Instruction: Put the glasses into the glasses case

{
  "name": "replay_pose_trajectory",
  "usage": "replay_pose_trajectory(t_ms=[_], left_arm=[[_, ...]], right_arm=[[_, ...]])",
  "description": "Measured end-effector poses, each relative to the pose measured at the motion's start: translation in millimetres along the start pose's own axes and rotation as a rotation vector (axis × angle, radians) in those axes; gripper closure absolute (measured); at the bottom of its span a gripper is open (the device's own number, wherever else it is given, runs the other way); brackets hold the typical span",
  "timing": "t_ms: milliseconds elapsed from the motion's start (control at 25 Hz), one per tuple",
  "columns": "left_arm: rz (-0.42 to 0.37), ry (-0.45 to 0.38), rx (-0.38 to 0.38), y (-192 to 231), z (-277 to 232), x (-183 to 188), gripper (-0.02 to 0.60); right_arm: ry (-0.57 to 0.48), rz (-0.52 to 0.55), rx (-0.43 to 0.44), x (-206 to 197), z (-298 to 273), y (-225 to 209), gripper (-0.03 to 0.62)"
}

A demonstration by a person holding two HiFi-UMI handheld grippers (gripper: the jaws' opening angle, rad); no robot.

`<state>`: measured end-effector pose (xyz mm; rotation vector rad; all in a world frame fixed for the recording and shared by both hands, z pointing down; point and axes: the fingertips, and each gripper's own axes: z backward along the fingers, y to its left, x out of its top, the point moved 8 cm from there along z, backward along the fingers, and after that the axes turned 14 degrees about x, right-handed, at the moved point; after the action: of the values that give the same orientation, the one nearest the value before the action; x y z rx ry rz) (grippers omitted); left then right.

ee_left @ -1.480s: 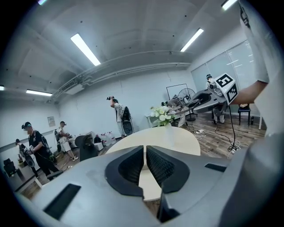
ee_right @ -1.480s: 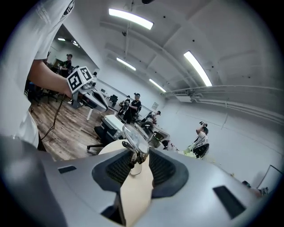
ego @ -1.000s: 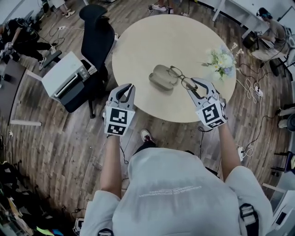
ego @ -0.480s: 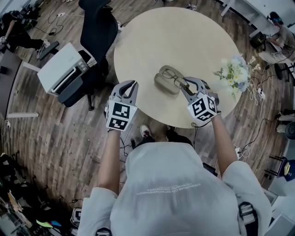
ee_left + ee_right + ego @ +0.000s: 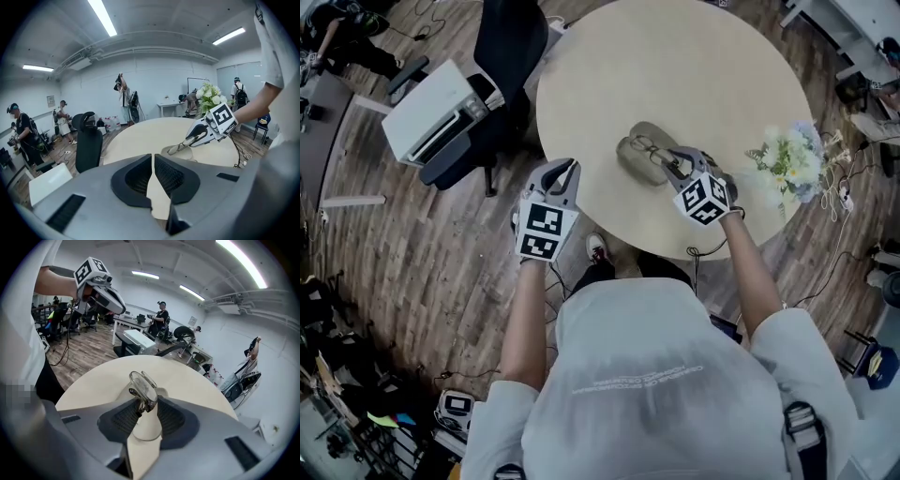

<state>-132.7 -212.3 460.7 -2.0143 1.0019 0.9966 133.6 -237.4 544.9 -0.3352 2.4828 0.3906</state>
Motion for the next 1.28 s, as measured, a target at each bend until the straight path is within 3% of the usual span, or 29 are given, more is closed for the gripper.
replay_pose_trajectory(t_ms=[760, 1280], left_arm=[[0.052, 0.104, 0.1, -5, 10, -30, 0.554], [0.081, 0.133, 0.119, -6, 17, -43, 0.555]], right_arm=[[0.034, -0.027, 0.135, -19, -67, 1, 0.471], [0.162, 0.098, 0.178, -30, -87, 21, 0.436]])
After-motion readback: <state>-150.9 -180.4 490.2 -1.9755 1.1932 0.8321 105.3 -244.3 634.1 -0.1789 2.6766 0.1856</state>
